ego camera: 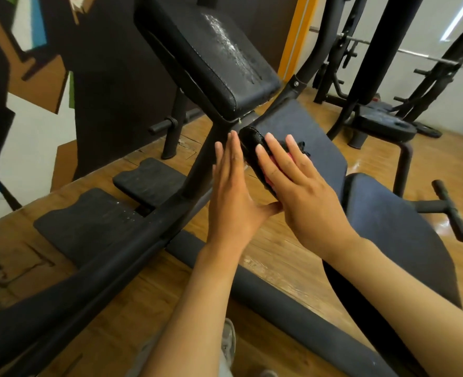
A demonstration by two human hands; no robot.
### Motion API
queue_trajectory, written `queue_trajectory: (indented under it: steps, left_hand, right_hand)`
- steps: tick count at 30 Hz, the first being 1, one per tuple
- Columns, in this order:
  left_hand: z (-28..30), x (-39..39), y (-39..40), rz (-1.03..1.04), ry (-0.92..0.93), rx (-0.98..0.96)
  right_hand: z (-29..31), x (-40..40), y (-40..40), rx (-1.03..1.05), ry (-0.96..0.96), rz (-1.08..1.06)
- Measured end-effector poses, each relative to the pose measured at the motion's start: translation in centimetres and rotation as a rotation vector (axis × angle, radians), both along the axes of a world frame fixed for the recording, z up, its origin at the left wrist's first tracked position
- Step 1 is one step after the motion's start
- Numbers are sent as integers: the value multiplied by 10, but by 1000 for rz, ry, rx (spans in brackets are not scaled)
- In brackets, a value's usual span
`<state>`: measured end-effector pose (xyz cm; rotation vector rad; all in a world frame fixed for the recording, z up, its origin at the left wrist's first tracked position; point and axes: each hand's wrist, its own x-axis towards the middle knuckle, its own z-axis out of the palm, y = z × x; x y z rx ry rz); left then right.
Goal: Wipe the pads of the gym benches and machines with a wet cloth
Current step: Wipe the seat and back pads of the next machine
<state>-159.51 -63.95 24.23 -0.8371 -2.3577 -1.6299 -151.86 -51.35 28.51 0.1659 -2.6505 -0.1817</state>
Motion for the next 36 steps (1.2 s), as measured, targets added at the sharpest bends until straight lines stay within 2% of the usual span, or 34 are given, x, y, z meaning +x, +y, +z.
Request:
queue_trajectory:
  steps: [4, 9, 12, 19, 25, 30, 33, 36]
  left_hand:
    - [-1, -7, -1, 12, 47, -25]
    - [1, -4, -6, 28, 131, -15]
    - [5, -1, -10, 55, 163, -14]
    - [46, -14, -33, 41, 318, -98]
    - [77, -44, -30, 146, 263, -20]
    - [75, -57, -17, 137, 205, 10]
    - [72, -63, -12, 167, 220, 16]
    - [72, -62, -5, 190, 226, 32]
  right_hand:
    - [9, -18, -8, -7, 3, 24]
    - [-18, 35, 24, -44, 8, -19]
    - [-23, 42, 29, -144, -4, 9]
    - [15, -20, 14, -375, -23, 222]
    - [56, -81, -6, -598, 50, 366]
    - [75, -129, 5, -567, -32, 502]
    - [70, -156, 38, -667, -14, 486]
    - [81, -194, 72, -847, -16, 344]
